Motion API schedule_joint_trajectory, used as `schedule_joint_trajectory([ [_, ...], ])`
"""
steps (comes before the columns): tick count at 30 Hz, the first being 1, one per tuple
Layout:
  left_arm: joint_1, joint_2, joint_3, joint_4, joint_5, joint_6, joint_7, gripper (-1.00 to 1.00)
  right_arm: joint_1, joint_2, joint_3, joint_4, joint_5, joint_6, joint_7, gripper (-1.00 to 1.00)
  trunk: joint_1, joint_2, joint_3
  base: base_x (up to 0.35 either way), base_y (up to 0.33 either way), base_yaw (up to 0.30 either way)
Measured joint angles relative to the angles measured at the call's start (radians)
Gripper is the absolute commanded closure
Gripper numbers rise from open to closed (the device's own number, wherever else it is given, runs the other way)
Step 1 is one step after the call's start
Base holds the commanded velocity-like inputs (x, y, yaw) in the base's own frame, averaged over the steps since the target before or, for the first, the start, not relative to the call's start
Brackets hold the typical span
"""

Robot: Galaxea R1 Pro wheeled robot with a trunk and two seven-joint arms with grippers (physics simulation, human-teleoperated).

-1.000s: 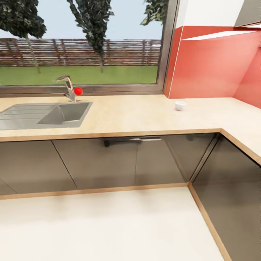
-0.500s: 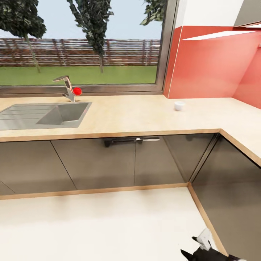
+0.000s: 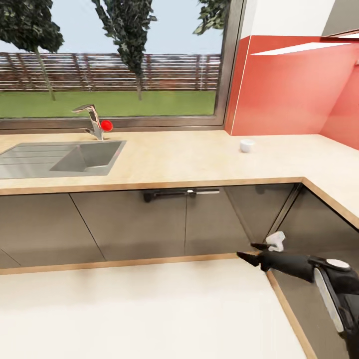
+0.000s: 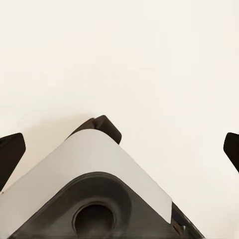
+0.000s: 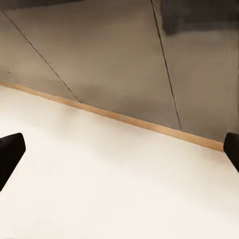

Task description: Set up a coffee station on the kitchen countertop: keep the coffee maker on the countertop, move the bottle of coffee from the kitchen shelf to the counter next to the coffee maker, place a paper coffee filter on top of the coffee maker, put the saucer next to the coffee maker with the coffee cup on the saucer, and place the electric kettle next to the coffee maker.

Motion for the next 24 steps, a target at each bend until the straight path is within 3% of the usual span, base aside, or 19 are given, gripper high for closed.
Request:
schedule_joint_trajectory([
  [1,0.000,0.000,0.000,0.003,0.000,0.000,0.000,-1.00,-0.156,-0.003,0.001,0.001,-0.005,0.047,-0.008,-1.00,0.000,0.000,0.000,0.000,0.000,0.000],
  [2,0.000,0.000,0.000,0.004,0.000,0.000,0.000,-1.00,-0.198,-0.005,0.003,0.009,0.001,0.087,-0.022,-1.00,0.000,0.000,0.000,0.000,0.000,0.000],
  [3,0.000,0.000,0.001,0.006,0.000,0.000,-0.001,-1.00,-0.292,-0.007,0.007,0.032,0.019,0.153,-0.058,-1.00,0.000,0.000,0.000,0.000,0.000,0.000],
  [5,0.000,0.000,0.001,0.007,0.000,0.000,-0.001,-1.00,-0.404,-0.007,0.017,0.069,0.044,0.201,-0.100,-1.00,0.000,0.000,0.000,0.000,0.000,0.000],
  [6,0.000,0.001,0.002,0.008,0.000,0.000,-0.001,-1.00,-0.500,-0.008,0.037,0.115,0.072,0.231,-0.134,-1.00,0.000,0.000,0.000,0.000,0.000,0.000],
  [7,0.000,0.001,0.002,0.009,0.000,0.001,-0.001,-1.00,-0.652,-0.009,0.080,0.210,0.121,0.258,-0.169,-1.00,0.000,0.000,0.000,0.000,0.000,0.000],
  [8,0.000,0.001,0.003,0.010,0.000,0.001,-0.001,-1.00,-0.714,-0.009,0.094,0.250,0.135,0.266,-0.179,-1.00,0.000,0.000,0.000,0.000,0.000,0.000],
  [12,0.000,0.002,0.003,0.010,0.000,0.002,-0.001,-1.00,-0.894,-0.010,0.130,0.416,0.243,0.279,-0.199,-1.00,0.000,0.000,0.000,0.000,0.000,0.000],
  [13,0.000,0.002,0.003,0.011,0.000,0.003,-0.001,-1.00,-0.974,-0.009,0.139,0.510,0.316,0.281,-0.204,-1.00,0.000,0.000,0.000,0.000,0.000,0.000],
  [19,0.000,0.002,0.003,0.011,0.000,0.004,-0.001,-1.00,-1.235,0.000,0.153,0.823,0.549,0.284,-0.212,-1.00,0.000,0.000,0.000,0.000,0.000,0.000],
  [22,0.000,0.002,0.003,0.011,0.000,0.004,-0.001,-1.00,-1.354,0.019,0.157,0.975,0.642,0.284,-0.213,-1.00,0.000,0.000,0.000,0.000,0.000,0.000],
  [24,0.000,0.002,0.003,0.011,0.000,0.004,-0.001,-1.00,-1.443,0.046,0.158,1.094,0.735,0.285,-0.226,-1.00,0.000,0.000,0.000,0.000,0.000,0.000],
])
